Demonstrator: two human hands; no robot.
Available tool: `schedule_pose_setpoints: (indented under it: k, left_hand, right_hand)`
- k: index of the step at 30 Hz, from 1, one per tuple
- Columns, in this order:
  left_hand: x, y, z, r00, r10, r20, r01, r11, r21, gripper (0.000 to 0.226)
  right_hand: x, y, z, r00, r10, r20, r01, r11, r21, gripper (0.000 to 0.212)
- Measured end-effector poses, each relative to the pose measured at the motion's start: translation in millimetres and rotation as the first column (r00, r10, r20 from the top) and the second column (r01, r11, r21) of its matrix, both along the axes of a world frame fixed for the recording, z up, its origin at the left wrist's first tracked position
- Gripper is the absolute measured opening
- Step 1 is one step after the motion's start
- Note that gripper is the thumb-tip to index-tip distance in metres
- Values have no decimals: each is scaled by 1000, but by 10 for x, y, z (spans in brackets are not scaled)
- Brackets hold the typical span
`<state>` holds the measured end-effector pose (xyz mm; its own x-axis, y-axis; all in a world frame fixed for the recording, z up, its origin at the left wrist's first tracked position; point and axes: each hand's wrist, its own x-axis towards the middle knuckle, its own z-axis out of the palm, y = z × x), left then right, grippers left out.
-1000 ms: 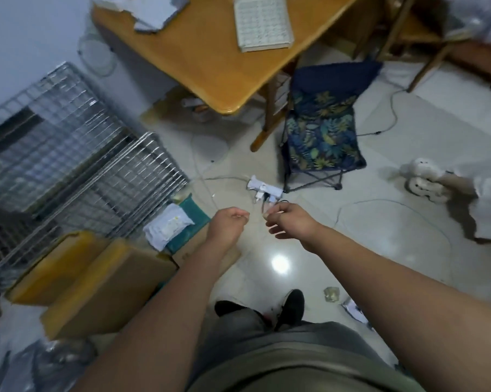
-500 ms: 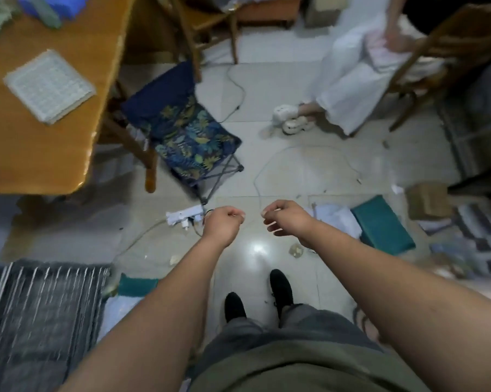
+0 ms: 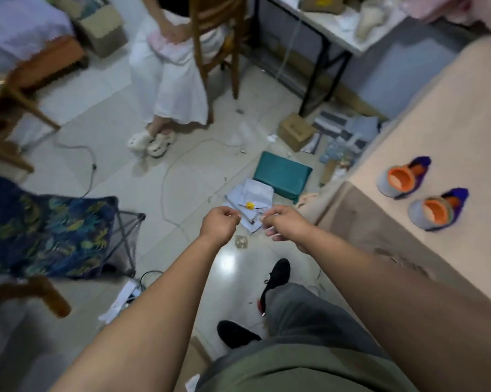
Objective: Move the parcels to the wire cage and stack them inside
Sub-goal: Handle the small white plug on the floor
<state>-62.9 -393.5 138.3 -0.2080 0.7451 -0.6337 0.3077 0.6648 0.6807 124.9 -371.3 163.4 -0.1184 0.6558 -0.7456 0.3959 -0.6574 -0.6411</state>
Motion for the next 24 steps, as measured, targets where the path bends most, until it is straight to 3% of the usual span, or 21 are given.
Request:
schedule_pose_setpoints:
  k: [5,10,18,24]
  left_hand:
    - [527,576,-143,989,-149,-8,149,988,-35,16]
    - [751,1120,-335,980,-195,-30,192,977,-97,11]
    - [510,1888,-887,966,-238,-98,214,954,-210,11]
    - [236,2572,-1602,948,-293,-122,258,936,-239,30]
  right_hand:
    - [475,295,-233,992,-122,39,124,991,-57,8]
    - [690,808,-516,984,-173,42,177,977,-123,6]
    - [639,1630,-1104,950,-308,58,313,928,-200,12]
    - [436,2054,-1744,907,-408,107,422,871,-251,23]
